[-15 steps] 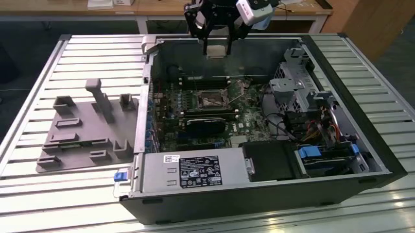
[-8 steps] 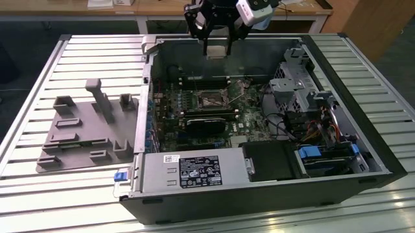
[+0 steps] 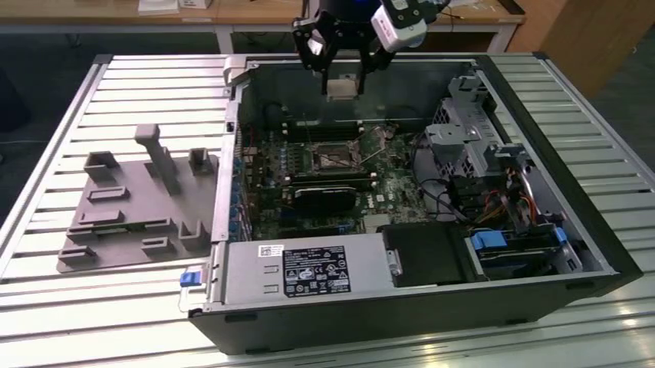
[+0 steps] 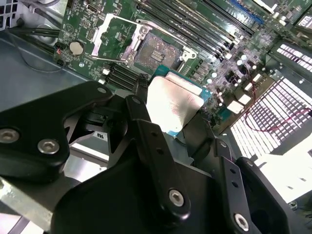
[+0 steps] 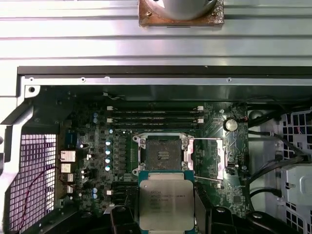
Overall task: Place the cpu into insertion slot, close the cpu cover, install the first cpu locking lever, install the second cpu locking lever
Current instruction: 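Place the cpu into insertion slot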
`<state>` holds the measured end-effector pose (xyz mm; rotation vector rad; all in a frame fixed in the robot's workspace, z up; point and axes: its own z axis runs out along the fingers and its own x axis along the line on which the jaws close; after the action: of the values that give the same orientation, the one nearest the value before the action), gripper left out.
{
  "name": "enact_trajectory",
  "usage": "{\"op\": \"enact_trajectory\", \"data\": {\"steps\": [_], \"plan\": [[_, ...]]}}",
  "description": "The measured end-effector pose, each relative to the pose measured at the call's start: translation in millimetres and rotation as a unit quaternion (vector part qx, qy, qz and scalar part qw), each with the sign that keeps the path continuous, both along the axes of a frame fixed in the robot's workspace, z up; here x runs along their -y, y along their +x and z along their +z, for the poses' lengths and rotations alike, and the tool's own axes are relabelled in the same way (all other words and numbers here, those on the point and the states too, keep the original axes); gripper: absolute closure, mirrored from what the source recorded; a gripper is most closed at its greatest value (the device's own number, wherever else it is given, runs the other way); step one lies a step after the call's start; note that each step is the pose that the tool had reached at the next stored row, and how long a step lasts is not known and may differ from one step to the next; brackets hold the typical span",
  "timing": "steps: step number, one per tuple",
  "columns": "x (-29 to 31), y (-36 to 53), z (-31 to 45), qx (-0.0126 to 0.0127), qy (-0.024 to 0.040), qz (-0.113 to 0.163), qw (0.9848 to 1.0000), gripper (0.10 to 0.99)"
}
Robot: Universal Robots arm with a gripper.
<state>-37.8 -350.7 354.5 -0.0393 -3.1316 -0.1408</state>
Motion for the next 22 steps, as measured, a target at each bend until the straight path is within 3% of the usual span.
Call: {"op": "enact_trajectory", "data": {"steps": [6,22], "plan": [[0.0,0.0,-12.7,0.0028,0.0000,0.000,1.0000,0.549],[-2.9,0.0,-41.7,0.0030,-0.0001,0.000,1.0000,0.549]]}}
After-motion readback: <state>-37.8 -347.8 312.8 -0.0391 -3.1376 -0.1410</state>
